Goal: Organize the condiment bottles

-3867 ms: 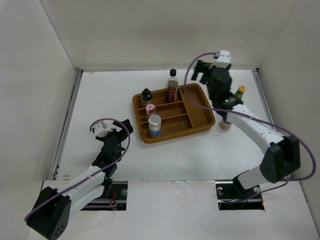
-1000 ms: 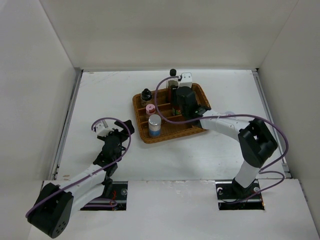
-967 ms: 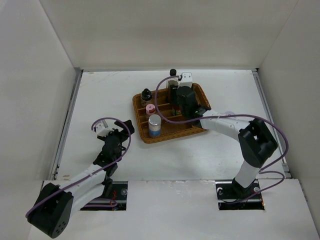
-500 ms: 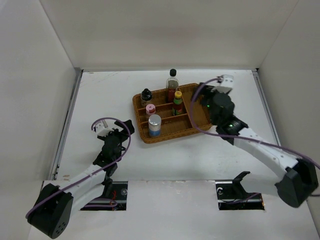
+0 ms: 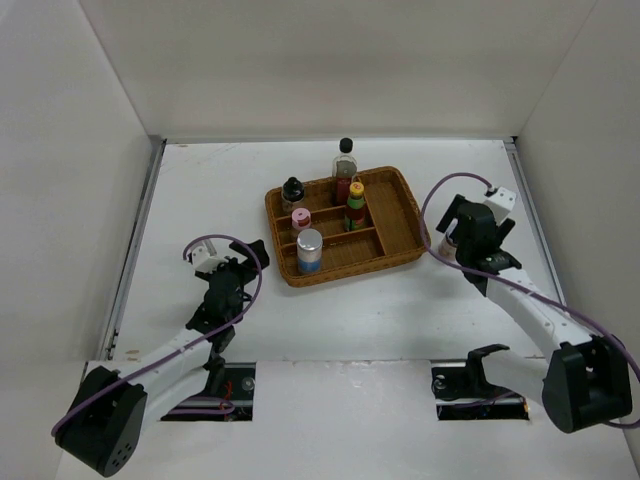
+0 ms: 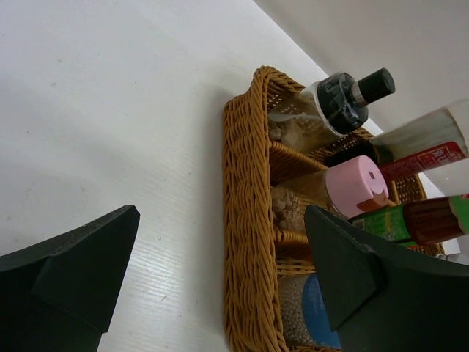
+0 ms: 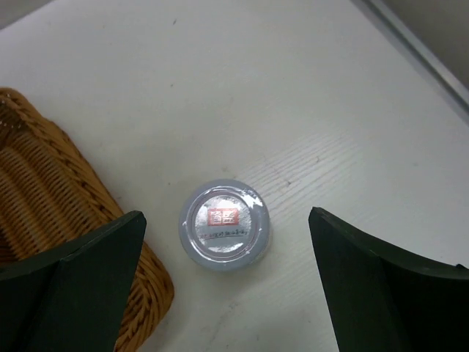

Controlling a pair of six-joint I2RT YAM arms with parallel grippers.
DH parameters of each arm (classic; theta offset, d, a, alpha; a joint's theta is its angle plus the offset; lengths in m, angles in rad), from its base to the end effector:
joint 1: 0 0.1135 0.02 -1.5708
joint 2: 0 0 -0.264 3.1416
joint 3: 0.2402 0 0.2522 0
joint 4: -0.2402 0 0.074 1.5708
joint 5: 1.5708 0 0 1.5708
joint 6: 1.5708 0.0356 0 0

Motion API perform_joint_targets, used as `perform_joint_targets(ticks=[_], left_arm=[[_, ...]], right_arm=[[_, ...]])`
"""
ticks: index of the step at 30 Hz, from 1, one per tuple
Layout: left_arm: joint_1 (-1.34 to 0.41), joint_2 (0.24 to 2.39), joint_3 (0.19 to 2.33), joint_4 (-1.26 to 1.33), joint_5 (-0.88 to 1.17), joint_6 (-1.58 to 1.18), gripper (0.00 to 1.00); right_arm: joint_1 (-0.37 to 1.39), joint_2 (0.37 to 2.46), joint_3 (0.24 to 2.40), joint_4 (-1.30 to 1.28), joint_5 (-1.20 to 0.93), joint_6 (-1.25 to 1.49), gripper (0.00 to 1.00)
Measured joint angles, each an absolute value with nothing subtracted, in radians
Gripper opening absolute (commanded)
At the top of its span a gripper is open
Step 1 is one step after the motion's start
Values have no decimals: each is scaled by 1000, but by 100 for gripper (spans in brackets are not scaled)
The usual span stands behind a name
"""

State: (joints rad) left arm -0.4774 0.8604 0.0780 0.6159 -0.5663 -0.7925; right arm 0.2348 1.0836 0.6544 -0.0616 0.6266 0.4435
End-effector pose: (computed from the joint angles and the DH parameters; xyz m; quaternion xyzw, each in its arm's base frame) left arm 0.1566 -0.0595 0.1663 -0.2932 0.6957 -0.1961 0.6258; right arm 0.2332 0.0343 0.2509 0.2426 0.7950 -0.0866 0.5492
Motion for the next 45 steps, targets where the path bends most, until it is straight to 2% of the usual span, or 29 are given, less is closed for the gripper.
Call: perform_joint_targets(ticks=[10,12,17,19,24,30,37,45], left_arm=[[-473,844,78,617,-564,-793,100],[-473,846,78,617,-563,-793,100],[-473,834,78,617,-561,-793,100],[-472,834,78,617,-559,-793,100],[-471,830,78,617,-557,-793,100],[-471,833,78,617,-556,-793,100],[-467,836,78,617,-556,-793,100],[-442,831,78,604,-554,-793,100]], right_arm=[[214,1287,656,-40,502,450,99],[210,1322,657,-35,499,454,91],[210,1371,661,-14,527,462,56],[210,1370,662,-16,544,467,51],[271,1237,656,-65,632,434,48],[521,1029,694,-61,682,400,49],[785,1190,784,-9,629,403,49],[846,1385,798,52,560,404,50]])
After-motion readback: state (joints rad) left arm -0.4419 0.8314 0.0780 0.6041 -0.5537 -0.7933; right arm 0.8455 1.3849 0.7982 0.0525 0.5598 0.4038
